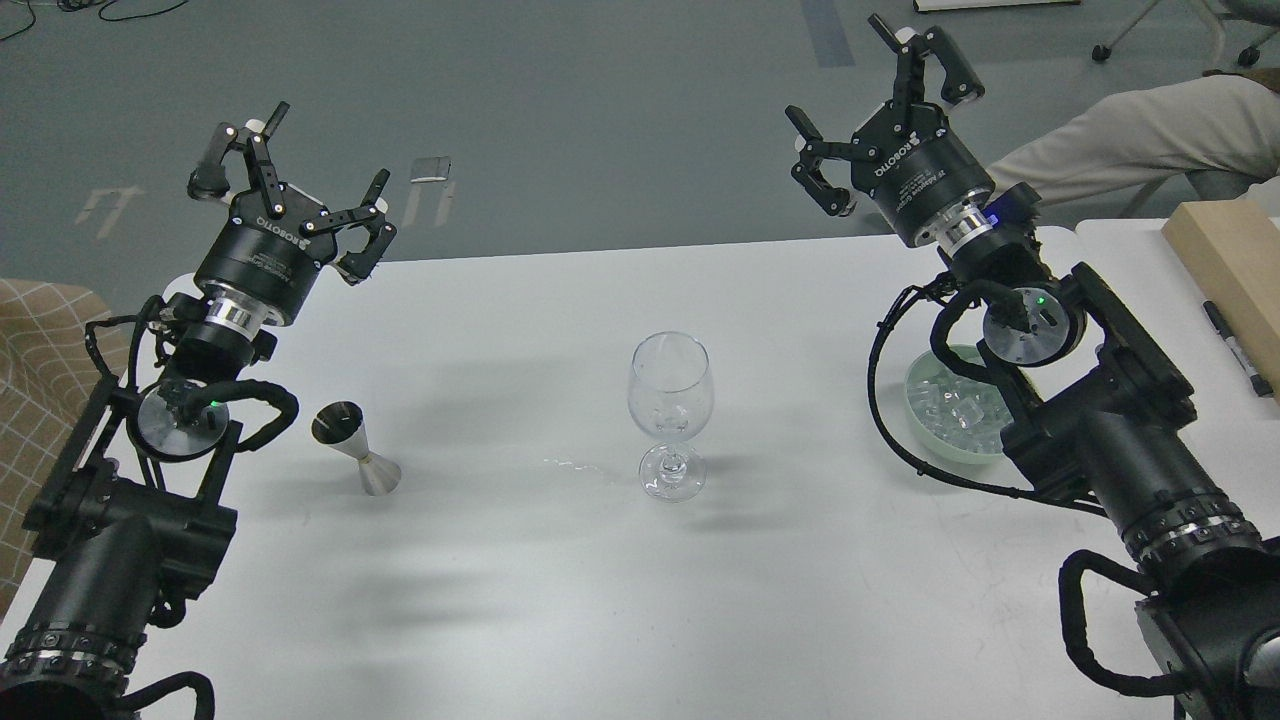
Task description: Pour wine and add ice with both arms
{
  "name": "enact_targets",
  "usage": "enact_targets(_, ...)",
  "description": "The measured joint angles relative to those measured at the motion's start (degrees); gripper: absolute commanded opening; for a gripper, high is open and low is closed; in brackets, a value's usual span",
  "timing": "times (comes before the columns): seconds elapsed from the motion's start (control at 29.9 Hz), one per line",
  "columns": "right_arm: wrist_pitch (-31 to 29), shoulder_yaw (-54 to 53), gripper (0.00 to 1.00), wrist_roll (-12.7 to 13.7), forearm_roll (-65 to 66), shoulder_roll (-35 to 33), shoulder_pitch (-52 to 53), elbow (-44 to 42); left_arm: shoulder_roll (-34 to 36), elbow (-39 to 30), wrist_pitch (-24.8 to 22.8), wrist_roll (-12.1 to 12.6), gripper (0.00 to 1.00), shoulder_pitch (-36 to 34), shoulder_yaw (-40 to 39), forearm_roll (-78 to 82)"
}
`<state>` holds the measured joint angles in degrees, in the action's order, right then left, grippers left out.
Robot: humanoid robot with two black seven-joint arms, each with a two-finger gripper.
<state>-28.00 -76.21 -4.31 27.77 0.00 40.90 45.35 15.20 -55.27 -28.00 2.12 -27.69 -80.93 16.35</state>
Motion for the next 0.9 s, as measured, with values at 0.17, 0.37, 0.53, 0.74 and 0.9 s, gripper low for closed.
enact_targets(0.17, 0.0, 0.06, 0.99, 0.0, 0.0, 0.0, -0.03, 0.0, 0.08, -0.01, 0.0, 0.0, 0.98, -0.01, 0.01, 0.0)
enact_targets(0.37, 0.0, 0.09, 0.99, 0.0, 0.0, 0.0, -0.07, 0.0, 0.52, -0.02, 0.0, 0.16, 0.98, 0.2, 0.05, 0.0)
enact_targets(0.53, 0.0, 0.09, 0.99, 0.0, 0.0, 0.0, -0.2, 0.08, 0.77, -0.02, 0.0, 0.25, 0.98, 0.28, 0.06, 0.0)
enact_targets(0.74, 0.0, 0.09, 0.99, 0.0, 0.0, 0.0, -0.29, 0.09, 0.9, -0.02, 0.0, 0.24, 0.98, 0.43, 0.07, 0.0)
enact_targets(0.9, 0.0, 0.09, 0.99, 0.0, 0.0, 0.0, -0.29, 0.09, 0.58, 0.06, 0.0, -0.26, 0.98, 0.45, 0.07, 0.0)
